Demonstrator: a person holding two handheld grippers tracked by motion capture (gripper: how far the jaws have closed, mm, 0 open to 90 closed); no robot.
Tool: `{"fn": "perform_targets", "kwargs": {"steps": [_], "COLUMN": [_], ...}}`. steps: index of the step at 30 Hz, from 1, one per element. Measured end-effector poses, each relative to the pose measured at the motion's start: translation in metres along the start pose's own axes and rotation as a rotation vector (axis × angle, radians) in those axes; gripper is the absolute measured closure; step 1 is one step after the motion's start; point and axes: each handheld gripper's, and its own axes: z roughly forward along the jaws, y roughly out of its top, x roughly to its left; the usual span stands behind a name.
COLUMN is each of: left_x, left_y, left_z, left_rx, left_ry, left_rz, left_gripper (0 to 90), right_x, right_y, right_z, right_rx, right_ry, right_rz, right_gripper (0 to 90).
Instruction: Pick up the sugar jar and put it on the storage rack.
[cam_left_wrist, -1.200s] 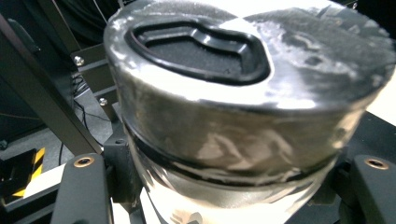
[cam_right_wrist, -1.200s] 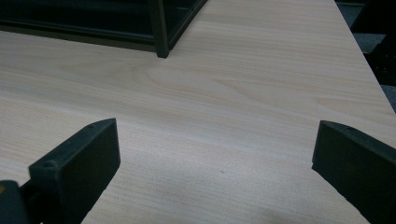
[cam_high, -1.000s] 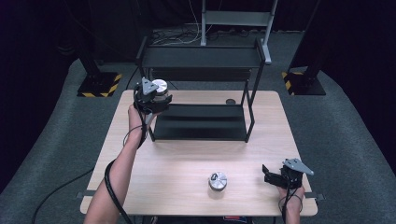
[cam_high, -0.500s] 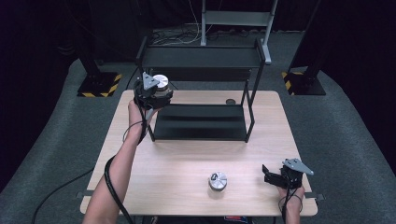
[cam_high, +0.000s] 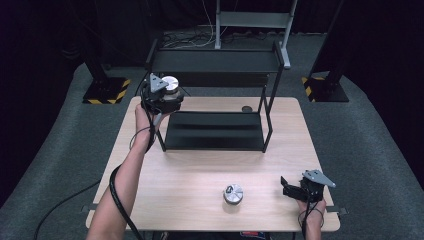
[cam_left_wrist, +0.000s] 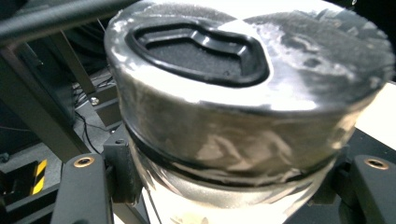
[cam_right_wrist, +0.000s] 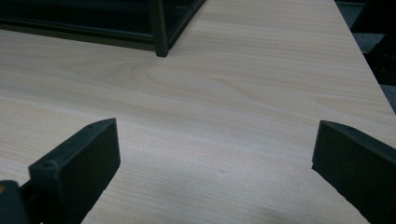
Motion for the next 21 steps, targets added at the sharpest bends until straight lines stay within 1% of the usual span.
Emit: {"fn": "perform_targets", "kwargs": {"steps": [9,13,14,21], "left_x": [0.004,0.011,0.012,0.012], "left_y": [0.008,0.011,0.012,0.018], "left_z": [-0.007,-0.009,-0.009,-0.011], "left_rx": [-0.014,-0.028,-0.030,-0.034], "left_ry": [-0.004,-0.029,-0.029,-0.032], "left_rz": [-0.006,-0.034,-0.036,-0.026], "left_gripper": [30.4,30.4,30.4,30.4], "right_x": [0.000,0.000,0.000,0.000], "right_y": [0.000,0.000,0.000,0.001], "right_z": [0.000,0.000,0.000,0.000], "right_rx": [0.002,0.001,0.001,0.004], "right_ry": [-0.001,0.000,0.000,0.000], "right_rz": [0.000,0.001,0.001,0.001], "right_gripper": [0.0,0.0,0.0,0.0]}}
